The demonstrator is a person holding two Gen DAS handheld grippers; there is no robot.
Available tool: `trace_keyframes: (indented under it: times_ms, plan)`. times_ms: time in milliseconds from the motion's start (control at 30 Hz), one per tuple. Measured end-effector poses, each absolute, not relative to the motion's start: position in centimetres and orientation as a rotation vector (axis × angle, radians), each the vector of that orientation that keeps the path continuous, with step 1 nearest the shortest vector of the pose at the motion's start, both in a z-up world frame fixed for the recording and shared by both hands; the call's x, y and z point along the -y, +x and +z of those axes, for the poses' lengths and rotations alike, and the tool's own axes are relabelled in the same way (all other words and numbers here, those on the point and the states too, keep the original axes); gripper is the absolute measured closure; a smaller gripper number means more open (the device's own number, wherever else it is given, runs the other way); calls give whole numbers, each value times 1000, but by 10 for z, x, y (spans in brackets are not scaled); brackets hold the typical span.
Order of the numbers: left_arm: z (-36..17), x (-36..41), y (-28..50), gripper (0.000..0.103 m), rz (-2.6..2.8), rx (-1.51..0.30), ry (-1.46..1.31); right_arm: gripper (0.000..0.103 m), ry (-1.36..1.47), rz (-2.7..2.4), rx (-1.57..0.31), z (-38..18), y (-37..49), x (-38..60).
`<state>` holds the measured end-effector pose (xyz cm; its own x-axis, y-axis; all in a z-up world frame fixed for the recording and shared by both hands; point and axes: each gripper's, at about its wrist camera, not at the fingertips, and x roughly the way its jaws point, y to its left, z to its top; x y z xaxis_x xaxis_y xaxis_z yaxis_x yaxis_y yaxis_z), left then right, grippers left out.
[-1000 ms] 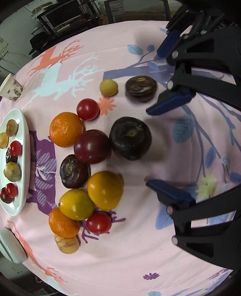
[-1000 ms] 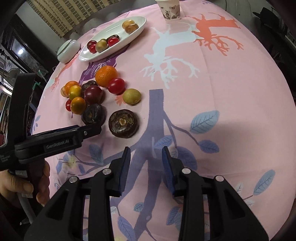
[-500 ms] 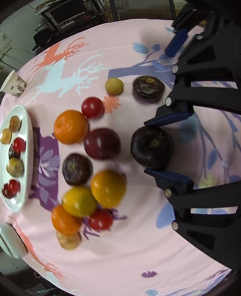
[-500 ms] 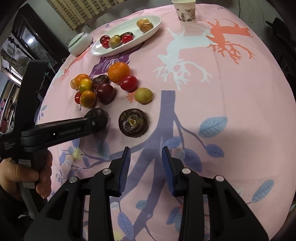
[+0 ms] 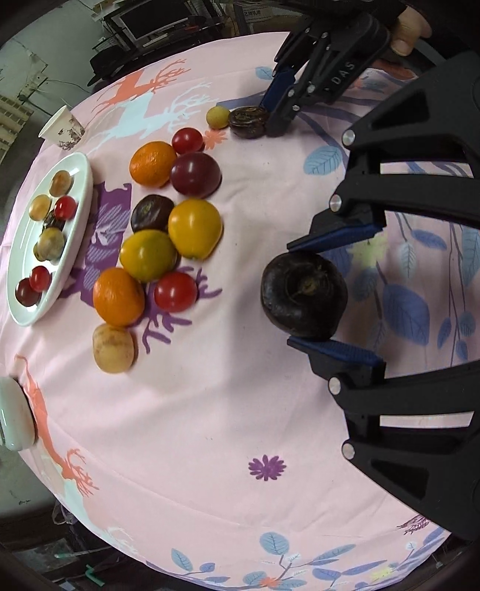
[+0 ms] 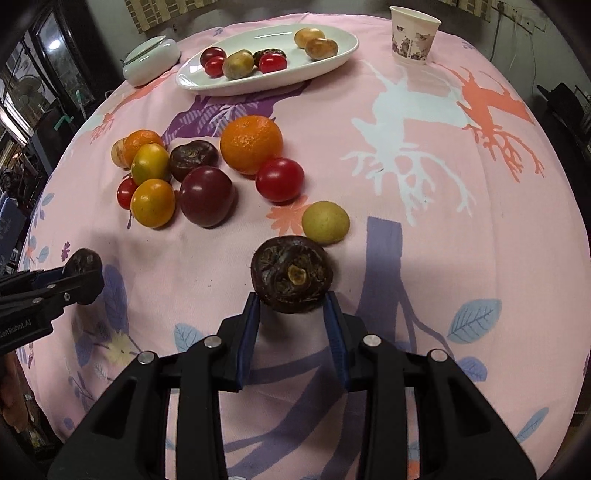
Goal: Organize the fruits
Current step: 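Carry both dark fruits over the white plate and open both tools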
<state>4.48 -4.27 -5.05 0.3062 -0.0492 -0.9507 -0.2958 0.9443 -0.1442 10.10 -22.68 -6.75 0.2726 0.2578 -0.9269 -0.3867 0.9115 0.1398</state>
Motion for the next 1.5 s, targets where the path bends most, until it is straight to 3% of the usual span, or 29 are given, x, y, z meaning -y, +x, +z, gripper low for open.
trace_keyframes:
  times_ms: [67,100,267,633,900,1233,1500]
  plan:
    - [-50,35,41,58,164,-1254,-320,64,-112,417,-1221,-68,104,224]
    - [-51,33,40,58,158,-1255,-324,58,-110,417,-1223,-68,104,222]
    - [-51,23,37,58,133,-1255,-322,56,-138,356,-1198,-70,102,212]
    - [-43,-1,41,58,95,-1255,-295,60,-119,265,-1191,-67,110,207]
    - [-19,-17,57,58,62,-1199,-266,60,-25,307,-1140,-25,94,221]
    - [22,-18,130,57,4,-1099,-252,60,28,375,-998,25,154,207]
    - [10,-20,221,57,32,-1111,-245,60,0,394,-957,20,239,170]
